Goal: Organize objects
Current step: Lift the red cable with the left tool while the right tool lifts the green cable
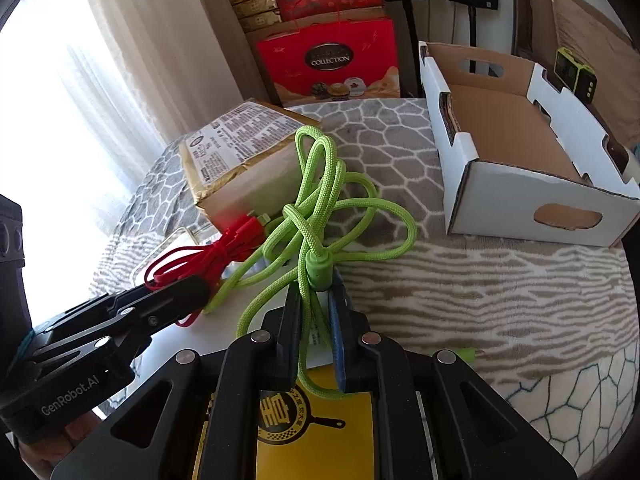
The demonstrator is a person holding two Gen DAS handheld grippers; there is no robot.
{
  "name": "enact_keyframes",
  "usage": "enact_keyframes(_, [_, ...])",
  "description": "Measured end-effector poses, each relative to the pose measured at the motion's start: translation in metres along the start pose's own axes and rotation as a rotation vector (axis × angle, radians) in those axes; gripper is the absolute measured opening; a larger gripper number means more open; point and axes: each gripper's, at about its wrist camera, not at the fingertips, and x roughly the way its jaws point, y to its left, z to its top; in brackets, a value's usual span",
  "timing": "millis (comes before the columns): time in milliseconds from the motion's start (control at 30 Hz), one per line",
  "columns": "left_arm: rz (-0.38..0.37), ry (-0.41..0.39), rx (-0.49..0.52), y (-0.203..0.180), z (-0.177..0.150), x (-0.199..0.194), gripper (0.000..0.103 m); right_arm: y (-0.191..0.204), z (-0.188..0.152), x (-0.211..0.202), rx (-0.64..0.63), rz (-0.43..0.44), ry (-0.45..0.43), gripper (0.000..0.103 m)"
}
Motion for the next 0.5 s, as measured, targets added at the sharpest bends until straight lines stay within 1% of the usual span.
enact_keyframes(67, [0.004, -0.002, -0.001, 0.0, -0.001, -0.001, 0.025, 0.002, -0.002, -0.003, -0.001, 0.0, -0.004, 0.012])
enact_keyframes(200, [0.035, -0.007, 0.031, -0.008, -0.003, -0.004, 0.025, 0.005, -0.002, -0.007, -0.001, -0.001, -0.011, 0.012])
enact_keyframes(333, [0.034, -0.011, 0.019, -0.009, -0.002, -0.009, 0.025, 0.002, -0.001, -0.012, 0.04, 0.031, -0.013, 0.012])
enact_keyframes(500, [0.036, -0.028, 0.032, -0.013, 0.002, -0.016, 0.024, 0.003, 0.001, -0.019, 0.045, 0.035, -0.024, 0.011])
